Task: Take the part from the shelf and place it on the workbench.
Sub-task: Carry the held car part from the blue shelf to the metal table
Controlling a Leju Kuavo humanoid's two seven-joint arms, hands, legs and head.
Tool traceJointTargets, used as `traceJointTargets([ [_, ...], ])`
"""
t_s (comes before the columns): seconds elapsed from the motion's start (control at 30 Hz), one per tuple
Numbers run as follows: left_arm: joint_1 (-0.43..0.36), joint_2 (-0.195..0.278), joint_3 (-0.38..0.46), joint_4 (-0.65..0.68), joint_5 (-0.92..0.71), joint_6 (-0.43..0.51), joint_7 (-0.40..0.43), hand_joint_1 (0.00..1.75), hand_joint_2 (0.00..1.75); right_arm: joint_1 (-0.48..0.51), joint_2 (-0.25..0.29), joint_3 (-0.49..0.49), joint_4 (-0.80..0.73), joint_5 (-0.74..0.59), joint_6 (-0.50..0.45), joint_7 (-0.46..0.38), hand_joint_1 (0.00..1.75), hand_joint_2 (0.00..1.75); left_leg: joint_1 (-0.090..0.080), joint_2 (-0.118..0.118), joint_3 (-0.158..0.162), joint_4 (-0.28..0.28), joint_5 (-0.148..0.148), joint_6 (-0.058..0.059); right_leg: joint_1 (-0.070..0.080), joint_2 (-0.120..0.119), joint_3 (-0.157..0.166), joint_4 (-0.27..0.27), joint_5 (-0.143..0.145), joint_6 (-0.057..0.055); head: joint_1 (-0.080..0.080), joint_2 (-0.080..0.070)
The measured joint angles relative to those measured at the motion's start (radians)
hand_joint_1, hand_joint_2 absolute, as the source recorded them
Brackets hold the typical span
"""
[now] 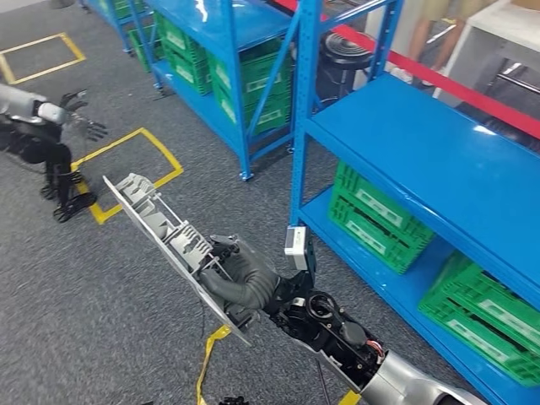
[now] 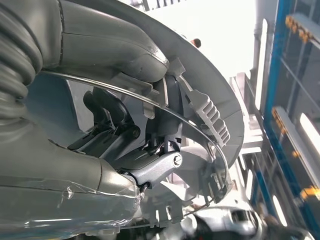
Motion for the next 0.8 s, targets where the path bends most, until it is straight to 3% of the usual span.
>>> traceJointTargets([
  [0.03,0.001,0.0,0.0,0.0,0.002,0.0,-0.006,0.0,1.75,0.0,0.0,0.0,0.0,0.001,0.003,0.002,1.75,1.75,0.005,0.007,0.035,-0.04,0.02,-0.006,-0.002,-0.013,-0.004,0.002,0.002,0.004,0.0,0.0],
  [0.1,0.0,-0.001,0.002,0.0,0.004,-0.001,-0.016,0.0,1.75,-0.001,0.001,0.001,0.0,0.008,0.011,0.006,1.75,1.75,0.01,0.038,0.141,-0.188,0.061,-0.015,-0.004,-0.035,-0.009,0.01,0.0,0.015,-0.001,0.0],
  [0.17,-0.002,-0.003,0.005,0.0,0.005,-0.001,-0.018,0.0,1.75,-0.004,0.004,0.004,0.001,0.015,0.017,0.008,1.75,1.75,0.006,0.059,0.193,-0.272,0.079,-0.004,-0.002,-0.051,-0.01,0.023,-0.005,0.029,0.002,0.0],
  [0.23,-0.001,-0.002,0.009,0.0,0.008,-0.001,-0.012,0.0,1.75,-0.007,0.009,0.008,0.004,0.017,0.024,0.008,1.75,1.75,0.001,0.047,0.185,-0.272,0.077,0.021,-0.001,-0.065,-0.012,0.032,-0.008,0.042,0.006,0.0],
  [0.3,0.0,0.001,0.014,0.0,0.012,0.002,-0.002,0.0,1.75,-0.011,0.018,0.013,0.011,0.014,0.034,0.003,1.75,1.75,0.001,0.031,0.181,-0.273,0.075,0.039,-0.007,-0.044,-0.023,0.059,-0.029,0.052,0.008,0.0],
  [0.37,-0.001,0.004,0.02,0.0,0.017,0.008,0.007,0.0,1.75,-0.015,0.024,0.018,0.019,0.011,0.048,-0.006,1.75,1.75,0.001,0.016,0.176,-0.275,0.08,0.052,-0.011,0.006,-0.068,0.161,-0.09,0.058,0.01,0.0],
  [0.43,-0.002,0.008,0.024,0.0,0.022,0.015,0.017,0.0,1.75,-0.018,0.029,0.023,0.032,0.007,0.065,-0.017,1.75,1.75,-0.005,-0.005,0.168,-0.274,0.085,0.06,-0.011,0.032,-0.139,0.313,-0.155,0.056,0.011,0.0],
  [0.47,-0.002,0.01,0.025,0.0,0.025,0.019,0.022,0.0,1.75,-0.019,0.032,0.025,0.041,0.006,0.074,-0.022,1.75,1.75,-0.008,-0.017,0.166,-0.274,0.087,0.063,-0.011,0.036,-0.163,0.361,-0.166,0.053,0.011,0.0],
  [0.5,-0.001,0.012,0.027,0.0,0.029,0.023,0.027,0.0,1.75,-0.019,0.036,0.028,0.05,0.005,0.083,-0.027,1.75,1.75,-0.01,-0.031,0.165,-0.274,0.088,0.064,-0.011,0.038,-0.167,0.368,-0.157,0.048,0.011,0.0],
  [0.57,-0.001,0.015,0.033,0.0,0.035,0.033,0.036,0.0,1.75,-0.023,0.045,0.034,0.067,0.004,0.101,-0.04,1.75,1.75,-0.013,-0.058,0.166,-0.273,0.091,0.064,-0.008,0.053,-0.117,0.26,-0.085,0.036,0.011,0.0],
  [0.63,-0.001,0.016,0.041,0.0,0.041,0.04,0.041,0.0,1.75,-0.031,0.055,0.04,0.082,0.007,0.113,-0.05,1.75,1.75,-0.014,-0.08,0.162,-0.271,0.094,0.059,-0.006,0.092,-0.054,0.116,-0.025,0.024,0.011,0.0],
  [0.7,-0.001,0.017,0.049,0.0,0.045,0.042,0.033,0.0,1.75,-0.043,0.064,0.045,0.095,0.013,0.118,-0.054,1.75,1.75,-0.011,-0.098,0.152,-0.271,0.101,0.049,-0.003,0.112,-0.033,0.059,-0.013,0.022,0.011,0.0],
  [0.77,0.002,0.021,0.058,0.0,0.048,0.041,0.019,0.0,1.75,-0.054,0.075,0.05,0.107,0.021,0.121,-0.054,1.75,1.75,-0.007,-0.112,0.145,-0.275,0.108,0.037,-0.005,0.095,-0.03,0.047,-0.006,0.02,0.012,0.0],
  [0.8,0.004,0.023,0.062,0.0,0.048,0.04,0.012,0.0,1.75,-0.06,0.08,0.052,0.113,0.024,0.123,-0.052,1.75,1.75,-0.008,-0.102,0.139,-0.266,0.102,0.033,-0.007,0.085,-0.026,0.04,0.0,0.017,0.011,0.0],
])
